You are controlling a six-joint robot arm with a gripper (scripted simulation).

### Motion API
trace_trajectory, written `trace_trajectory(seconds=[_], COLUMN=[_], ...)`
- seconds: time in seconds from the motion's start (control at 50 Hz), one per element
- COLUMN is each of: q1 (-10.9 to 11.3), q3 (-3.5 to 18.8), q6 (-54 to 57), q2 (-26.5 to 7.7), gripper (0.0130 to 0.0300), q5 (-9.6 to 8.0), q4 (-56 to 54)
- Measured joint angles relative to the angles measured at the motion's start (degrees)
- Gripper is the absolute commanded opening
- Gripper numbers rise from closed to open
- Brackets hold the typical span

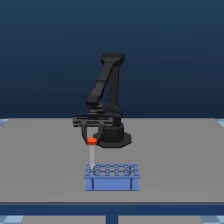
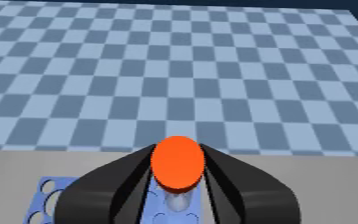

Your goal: Pick up the centrifuge tube on the rack

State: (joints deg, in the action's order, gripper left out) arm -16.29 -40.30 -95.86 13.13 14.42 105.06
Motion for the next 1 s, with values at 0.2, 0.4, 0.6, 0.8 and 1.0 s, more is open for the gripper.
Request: trace_trajectory(seconds=[0.2,0.4,0.6,0.8,1.0], q1=[0.0,0.0,0.0,0.0,0.0], q3=[1.2,2.1,2.9,3.4,3.4], q6=[-7.7,-13.6,-17.8,-20.2,-20.9], q2=[0.9,1.5,2.0,2.3,2.3], gripper=[0.0130,0.0130,0.0130,0.0130,0.0130], q5=[0.55,1.22,1.85,2.31,2.51], q4=[7.3,12.8,16.5,18.5,18.9])
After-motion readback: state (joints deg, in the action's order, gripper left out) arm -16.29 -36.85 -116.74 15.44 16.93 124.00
